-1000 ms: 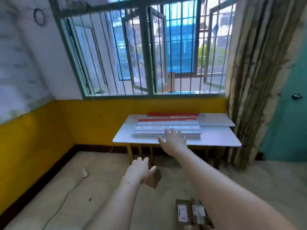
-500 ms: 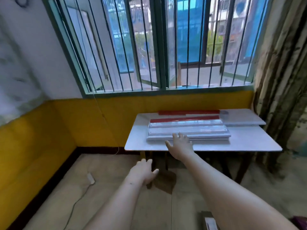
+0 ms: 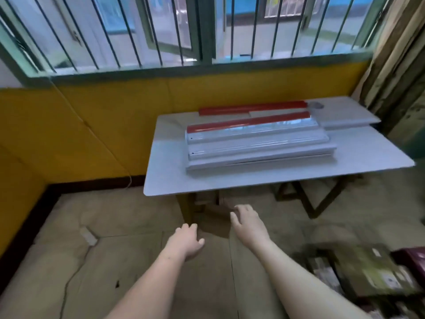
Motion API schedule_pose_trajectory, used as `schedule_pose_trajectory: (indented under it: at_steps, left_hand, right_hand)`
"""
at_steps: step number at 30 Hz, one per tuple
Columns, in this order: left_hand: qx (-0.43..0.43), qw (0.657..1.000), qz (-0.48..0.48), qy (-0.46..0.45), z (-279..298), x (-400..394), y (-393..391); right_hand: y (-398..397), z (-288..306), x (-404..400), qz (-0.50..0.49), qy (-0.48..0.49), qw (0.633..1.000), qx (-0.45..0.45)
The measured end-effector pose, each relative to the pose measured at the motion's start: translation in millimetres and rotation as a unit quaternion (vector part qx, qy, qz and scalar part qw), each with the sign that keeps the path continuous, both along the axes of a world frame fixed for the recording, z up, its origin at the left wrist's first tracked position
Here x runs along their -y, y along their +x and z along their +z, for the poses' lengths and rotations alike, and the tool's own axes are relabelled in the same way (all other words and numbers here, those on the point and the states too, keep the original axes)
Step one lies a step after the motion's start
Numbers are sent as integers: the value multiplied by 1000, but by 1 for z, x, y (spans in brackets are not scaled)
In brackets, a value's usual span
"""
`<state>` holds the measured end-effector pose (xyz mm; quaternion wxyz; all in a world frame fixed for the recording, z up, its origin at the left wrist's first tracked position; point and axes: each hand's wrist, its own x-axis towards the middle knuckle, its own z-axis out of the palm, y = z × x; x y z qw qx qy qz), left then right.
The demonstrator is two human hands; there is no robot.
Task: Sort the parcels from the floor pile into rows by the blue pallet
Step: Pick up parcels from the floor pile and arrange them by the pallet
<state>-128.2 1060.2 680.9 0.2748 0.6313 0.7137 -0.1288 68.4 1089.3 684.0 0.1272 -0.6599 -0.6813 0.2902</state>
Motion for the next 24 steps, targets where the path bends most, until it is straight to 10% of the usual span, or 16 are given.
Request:
schedule_pose_trajectory:
  at_steps: [7, 15, 19, 24]
  left_hand:
    - [60, 995, 72, 12, -280, -105, -15]
    - [92, 968, 69, 223, -624, -234, -4]
    - [142, 940, 199, 238, -713, -284, -18]
    - [363, 823, 417, 132, -725, -265, -25]
  right_hand:
    - [-17, -268, -91, -102, -83, 989, -62]
    - [-13, -616, -218, -169, -122, 968, -143]
    - [-27, -702, -272, -202, -156, 947, -196]
    - [-24, -701, -266, -221, -145, 941, -212]
